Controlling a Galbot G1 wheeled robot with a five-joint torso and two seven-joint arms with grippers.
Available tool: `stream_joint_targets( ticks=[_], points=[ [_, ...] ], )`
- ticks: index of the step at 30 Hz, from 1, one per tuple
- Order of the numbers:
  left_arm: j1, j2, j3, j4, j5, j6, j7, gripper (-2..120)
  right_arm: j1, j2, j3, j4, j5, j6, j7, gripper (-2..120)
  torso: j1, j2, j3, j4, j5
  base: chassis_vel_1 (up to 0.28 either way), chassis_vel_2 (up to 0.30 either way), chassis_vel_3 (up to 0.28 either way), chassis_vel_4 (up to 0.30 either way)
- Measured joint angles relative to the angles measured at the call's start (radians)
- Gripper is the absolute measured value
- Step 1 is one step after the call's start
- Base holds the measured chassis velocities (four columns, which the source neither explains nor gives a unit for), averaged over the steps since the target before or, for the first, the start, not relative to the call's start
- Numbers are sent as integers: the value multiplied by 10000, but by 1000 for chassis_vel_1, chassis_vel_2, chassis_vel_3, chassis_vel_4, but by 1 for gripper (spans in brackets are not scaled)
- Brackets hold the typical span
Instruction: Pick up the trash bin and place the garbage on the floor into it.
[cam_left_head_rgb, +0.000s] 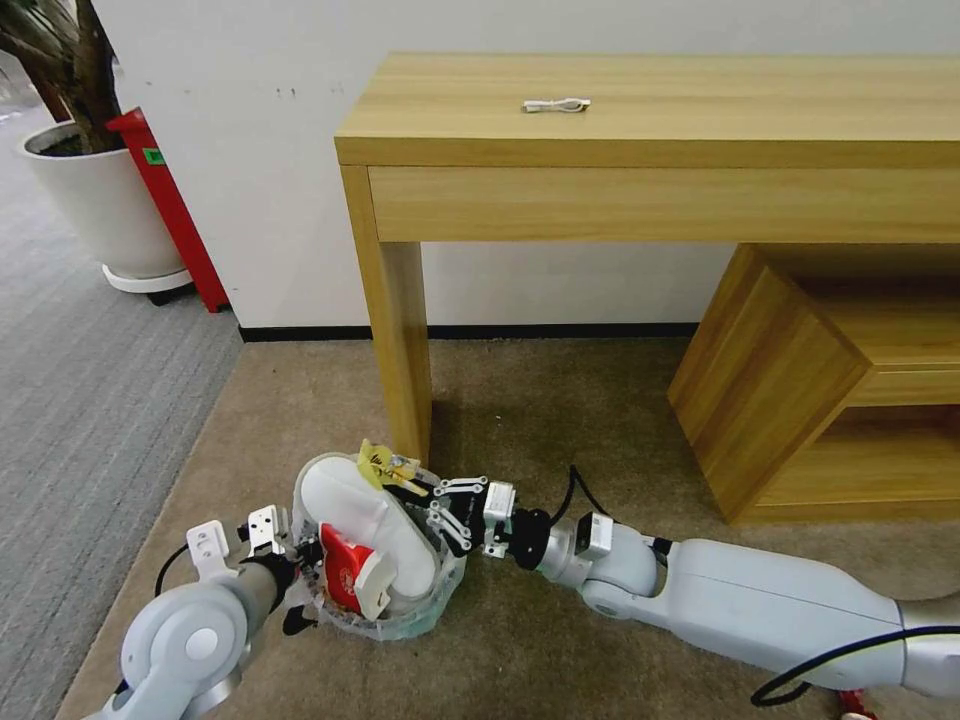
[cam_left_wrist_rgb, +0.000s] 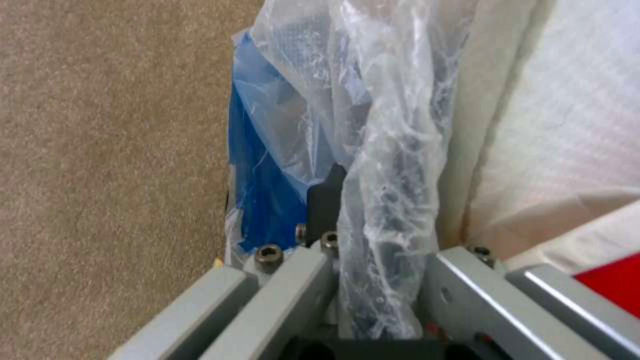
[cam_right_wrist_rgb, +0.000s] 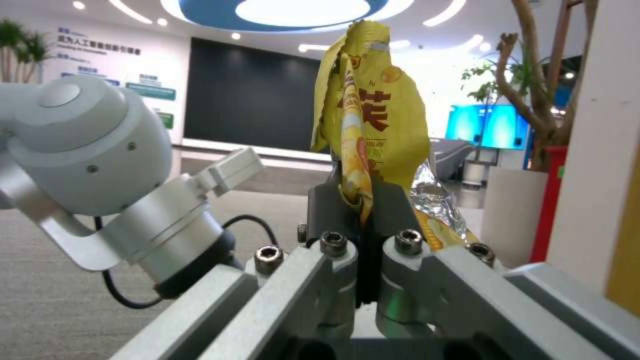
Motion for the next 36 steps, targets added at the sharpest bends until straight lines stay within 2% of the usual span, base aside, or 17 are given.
stream_joint_targets(
  ticks=[16, 36],
  points=[
    [-16, 214, -291, -11, -220, -30, -43, 0, -154, 253, -449, -273, -299, 6, 18, 0, 0, 0, 0, 0, 1, 0, 0, 0, 0],
    [-166, 376, -449, -104, -476, -52, -163, 0, -566, -81, -386, -322, -684, -18, 151, 0, 0, 0, 0, 0, 2, 0, 0, 0, 0]
  ],
)
